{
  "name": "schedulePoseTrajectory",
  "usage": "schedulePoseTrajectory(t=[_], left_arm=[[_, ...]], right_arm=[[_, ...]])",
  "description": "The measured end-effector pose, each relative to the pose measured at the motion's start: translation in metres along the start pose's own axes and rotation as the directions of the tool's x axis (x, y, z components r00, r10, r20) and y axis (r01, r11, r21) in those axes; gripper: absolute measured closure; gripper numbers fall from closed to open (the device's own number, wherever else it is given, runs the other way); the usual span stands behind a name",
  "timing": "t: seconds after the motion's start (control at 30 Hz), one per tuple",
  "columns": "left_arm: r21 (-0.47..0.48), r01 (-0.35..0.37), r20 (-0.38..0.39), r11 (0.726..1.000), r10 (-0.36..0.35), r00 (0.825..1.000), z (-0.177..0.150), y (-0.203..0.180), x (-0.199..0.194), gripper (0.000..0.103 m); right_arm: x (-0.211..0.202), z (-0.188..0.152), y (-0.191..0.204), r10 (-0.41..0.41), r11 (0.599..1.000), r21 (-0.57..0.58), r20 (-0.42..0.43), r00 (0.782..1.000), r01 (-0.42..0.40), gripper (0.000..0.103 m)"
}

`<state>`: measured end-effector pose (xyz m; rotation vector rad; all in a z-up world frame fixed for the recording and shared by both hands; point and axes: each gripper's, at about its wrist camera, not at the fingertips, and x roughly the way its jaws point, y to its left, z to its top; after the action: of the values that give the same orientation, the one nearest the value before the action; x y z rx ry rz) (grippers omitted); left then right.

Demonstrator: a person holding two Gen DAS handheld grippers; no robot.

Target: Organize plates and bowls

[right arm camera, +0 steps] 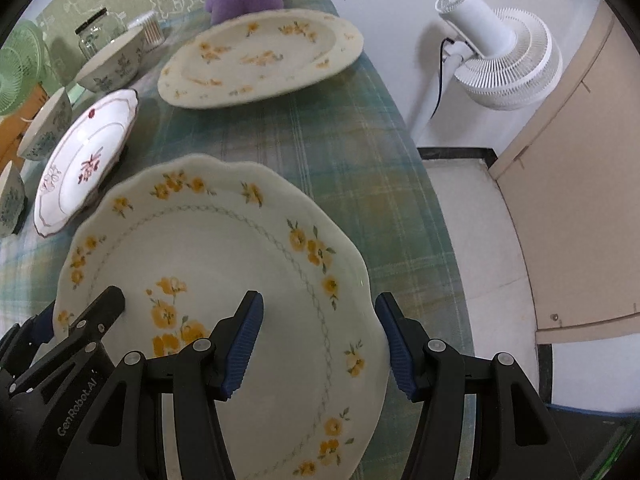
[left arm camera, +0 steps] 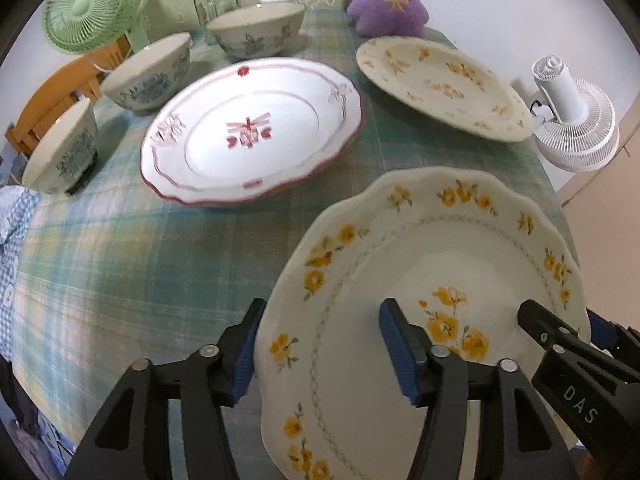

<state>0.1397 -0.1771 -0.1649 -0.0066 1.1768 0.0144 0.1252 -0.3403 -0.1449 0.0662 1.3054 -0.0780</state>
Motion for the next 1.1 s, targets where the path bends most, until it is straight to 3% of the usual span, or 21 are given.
schedulePoseTrajectory(t=[0.2,0.33,0.53,0.73,0.9,1.1], left_arm=[[0.01,0.003,0.005,1.0,-0.003,1.0,-0.002,-0.005,-0.003,0.033],[0.011,0.002,0.046,1.0,-0.003,0.999,0.0,-0.007,-0.019,0.025],[0.022,0.016,0.125,1.0,-0.018,0.992,0.008,0.002,-0.057,0.02],[0.067,0.039,0.226,0.997,-0.053,0.973,0.025,0.011,-0.1,0.017],[0.091,0.066,0.293,0.994,-0.09,0.952,0.037,0.023,-0.129,0.006],[0.158,0.104,0.349,0.982,-0.154,0.924,0.047,0.025,-0.156,0.002]], right_arm=[[-0.005,0.0,-0.001,0.001,1.0,-0.012,0.018,1.0,-0.001,0.04],[-0.024,0.003,-0.005,0.006,1.0,-0.013,0.078,0.997,-0.005,0.024],[-0.061,0.009,-0.008,0.049,0.999,0.009,0.142,0.989,-0.05,0.023],[-0.102,0.013,-0.001,0.077,0.995,0.04,0.217,0.973,-0.088,0.023],[-0.135,0.019,0.004,0.055,0.994,0.075,0.28,0.958,-0.079,0.023],[-0.172,0.026,0.008,0.016,0.993,0.099,0.371,0.929,-0.057,0.023]])
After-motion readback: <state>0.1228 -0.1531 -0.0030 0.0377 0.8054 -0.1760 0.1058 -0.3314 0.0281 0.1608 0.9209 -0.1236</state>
